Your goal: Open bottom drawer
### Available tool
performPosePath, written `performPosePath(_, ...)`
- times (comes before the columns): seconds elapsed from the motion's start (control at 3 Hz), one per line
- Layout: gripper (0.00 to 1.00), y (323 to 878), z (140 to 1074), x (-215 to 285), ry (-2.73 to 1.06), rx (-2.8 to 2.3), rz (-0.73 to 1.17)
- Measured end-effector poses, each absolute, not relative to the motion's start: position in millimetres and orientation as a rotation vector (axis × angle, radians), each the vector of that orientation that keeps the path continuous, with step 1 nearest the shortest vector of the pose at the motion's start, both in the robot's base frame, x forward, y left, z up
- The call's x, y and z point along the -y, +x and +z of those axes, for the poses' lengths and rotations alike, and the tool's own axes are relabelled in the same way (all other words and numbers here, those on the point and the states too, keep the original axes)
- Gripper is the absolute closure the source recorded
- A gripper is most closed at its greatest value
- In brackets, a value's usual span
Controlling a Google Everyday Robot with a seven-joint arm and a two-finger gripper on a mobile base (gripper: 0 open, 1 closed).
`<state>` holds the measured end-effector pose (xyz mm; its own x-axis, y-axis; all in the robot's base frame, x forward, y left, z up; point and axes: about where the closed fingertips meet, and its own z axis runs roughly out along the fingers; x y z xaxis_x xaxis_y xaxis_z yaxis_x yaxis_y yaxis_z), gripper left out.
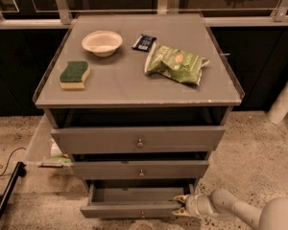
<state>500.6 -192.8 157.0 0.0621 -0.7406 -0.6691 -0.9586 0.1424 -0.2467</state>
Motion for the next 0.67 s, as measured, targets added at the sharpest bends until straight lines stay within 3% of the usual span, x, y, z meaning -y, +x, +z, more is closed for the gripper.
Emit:
performPosePath(0.33,1.0,493.0,158.2,193.4,-1.643,-1.732,0.396)
performPosePath(0.67,0.81,493.0,158.2,193.3,-1.643,-1.732,0.396)
